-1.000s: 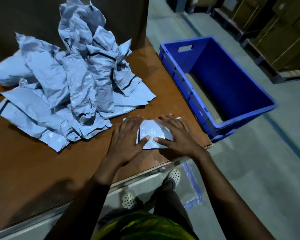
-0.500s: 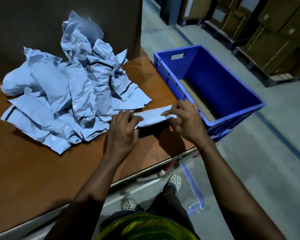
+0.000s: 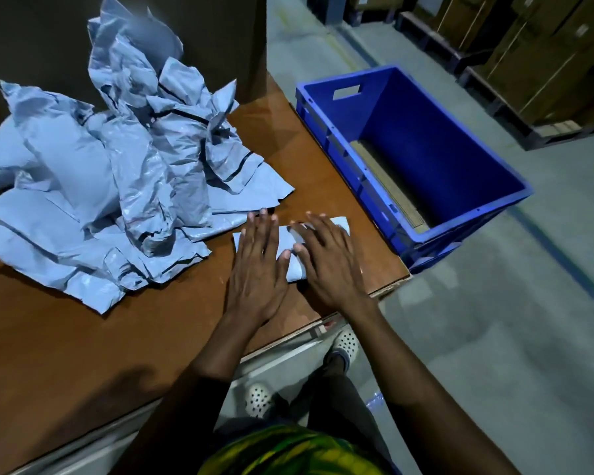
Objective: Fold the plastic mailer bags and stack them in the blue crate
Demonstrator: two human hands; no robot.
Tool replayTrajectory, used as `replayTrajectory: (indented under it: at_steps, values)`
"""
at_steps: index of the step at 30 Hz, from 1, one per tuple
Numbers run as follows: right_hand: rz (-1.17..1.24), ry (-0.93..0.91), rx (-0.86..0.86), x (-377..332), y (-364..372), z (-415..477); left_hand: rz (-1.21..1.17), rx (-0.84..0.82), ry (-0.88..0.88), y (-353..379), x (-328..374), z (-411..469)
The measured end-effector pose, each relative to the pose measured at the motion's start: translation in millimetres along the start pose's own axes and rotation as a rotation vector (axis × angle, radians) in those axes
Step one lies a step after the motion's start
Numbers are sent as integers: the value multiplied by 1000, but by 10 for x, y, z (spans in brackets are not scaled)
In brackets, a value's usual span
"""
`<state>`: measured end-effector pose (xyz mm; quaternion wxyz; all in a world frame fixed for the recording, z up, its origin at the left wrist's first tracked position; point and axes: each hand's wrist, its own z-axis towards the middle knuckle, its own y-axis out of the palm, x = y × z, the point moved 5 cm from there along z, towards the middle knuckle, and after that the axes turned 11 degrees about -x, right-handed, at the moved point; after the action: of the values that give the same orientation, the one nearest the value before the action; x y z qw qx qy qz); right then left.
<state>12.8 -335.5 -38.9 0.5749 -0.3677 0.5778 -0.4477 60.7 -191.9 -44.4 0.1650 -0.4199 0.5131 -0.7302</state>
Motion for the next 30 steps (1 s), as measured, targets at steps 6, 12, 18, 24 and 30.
replayTrajectory:
  at_steps: [6,12,18,24,30]
  values:
    - [-76,20,-7,8,119,-120,146,-29,-18,130,16,-118]
    - [-74,80,-50,48,188,-29,158,-14,-118,193,15,-13]
    - [-8,148,-128,72,172,155,165,-4,-146,228,-54,123]
    - [-28,163,-54,35,190,-19,228,-69,-162,155,3,5]
    - [-21,170,-123,52,182,79,197,-115,-155,164,-82,75]
